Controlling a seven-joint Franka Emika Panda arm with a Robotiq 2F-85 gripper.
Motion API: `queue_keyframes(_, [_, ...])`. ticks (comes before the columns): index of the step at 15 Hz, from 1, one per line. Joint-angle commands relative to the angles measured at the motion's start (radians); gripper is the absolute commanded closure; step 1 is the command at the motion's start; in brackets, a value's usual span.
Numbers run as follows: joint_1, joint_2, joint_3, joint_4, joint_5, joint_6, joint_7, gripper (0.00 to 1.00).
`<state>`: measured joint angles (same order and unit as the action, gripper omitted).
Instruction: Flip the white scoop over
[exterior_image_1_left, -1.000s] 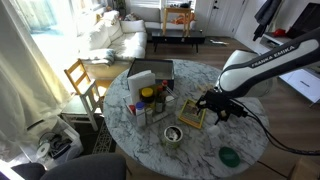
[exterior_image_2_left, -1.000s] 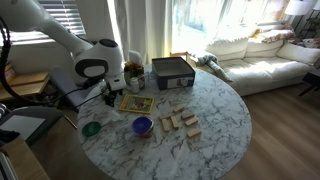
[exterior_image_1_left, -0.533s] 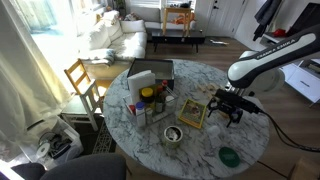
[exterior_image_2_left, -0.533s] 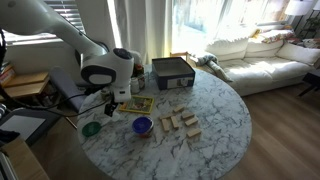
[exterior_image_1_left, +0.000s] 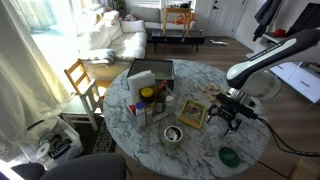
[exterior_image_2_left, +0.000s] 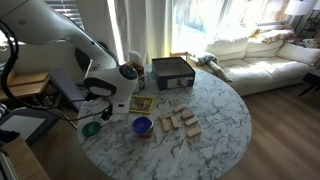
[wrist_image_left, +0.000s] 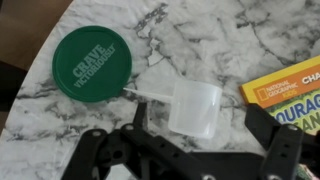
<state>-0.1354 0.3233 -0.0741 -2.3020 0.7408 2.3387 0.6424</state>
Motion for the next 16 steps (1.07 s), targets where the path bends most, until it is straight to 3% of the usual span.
queue_keyframes(1, [-0.002,0.041,-0.011,0.006,0.092,0.020,-0.054,0.00])
queue_keyframes(3, [0.001,0.053,-0.015,0.006,0.117,0.029,-0.064,0.09])
queue_keyframes(5, [0.005,0.065,-0.019,0.009,0.130,0.029,-0.068,0.32])
queue_keyframes(10, [0.016,0.050,-0.030,0.001,0.114,0.027,-0.053,0.71])
queue_keyframes(13, [0.057,0.004,-0.045,-0.030,0.067,0.082,0.012,0.74])
queue_keyframes(16, [0.131,-0.033,-0.065,-0.070,-0.050,0.246,0.117,0.74])
